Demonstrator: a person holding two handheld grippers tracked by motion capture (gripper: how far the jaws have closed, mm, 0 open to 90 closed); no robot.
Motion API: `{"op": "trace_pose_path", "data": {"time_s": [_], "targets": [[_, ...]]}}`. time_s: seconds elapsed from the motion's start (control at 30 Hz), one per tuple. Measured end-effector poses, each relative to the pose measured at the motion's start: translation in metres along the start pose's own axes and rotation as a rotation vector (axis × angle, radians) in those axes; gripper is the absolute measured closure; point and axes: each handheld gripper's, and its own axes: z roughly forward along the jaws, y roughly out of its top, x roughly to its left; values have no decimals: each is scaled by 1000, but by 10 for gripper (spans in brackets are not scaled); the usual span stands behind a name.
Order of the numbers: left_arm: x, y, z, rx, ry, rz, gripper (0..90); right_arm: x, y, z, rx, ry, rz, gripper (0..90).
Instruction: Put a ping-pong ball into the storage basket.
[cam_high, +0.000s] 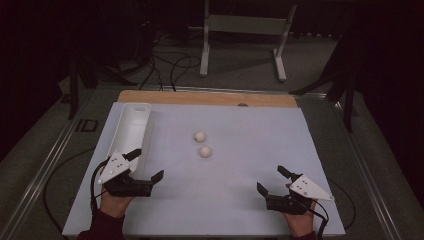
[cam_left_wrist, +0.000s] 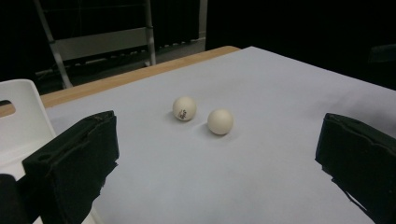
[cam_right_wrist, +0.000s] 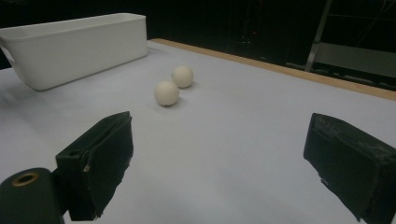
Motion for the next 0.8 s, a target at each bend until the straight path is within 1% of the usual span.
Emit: {"op": "trace_pose_path", "data": {"time_s": [0.07, 0.1, 0.17, 0.3, 0.43, 0.47, 0.5, 0.63, 0.8], "targets": [[0, 2, 1, -2, -1, -2, 2, 0, 0, 0, 1, 1, -1, 81], [-1, 6, 2, 3, 1, 8, 2, 1, 0, 0, 0, 2, -2, 81], [-2, 11, 4, 6, -3, 13, 2, 1, 0, 0, 0, 4, -2, 81], [-1, 18, 10, 17, -10, 14, 2, 1, 0, 0, 1, 4, -1, 81], [-1, 21, 15, 29, -13, 16, 2, 1, 0, 0, -2, 3, -1, 81], [-1, 22, 19, 35, -23, 14, 2, 1, 0, 0, -1, 3, -1, 81], [-1, 22, 19, 35, -23, 14, 2, 1, 0, 0, -2, 4, 0, 81], [-2, 26, 28, 48, -41, 14, 2, 1, 0, 0, 0, 6, -2, 81], [-4, 31, 37, 55, -50, 17, 2, 0, 0, 0, -5, 5, 0, 81]]}}
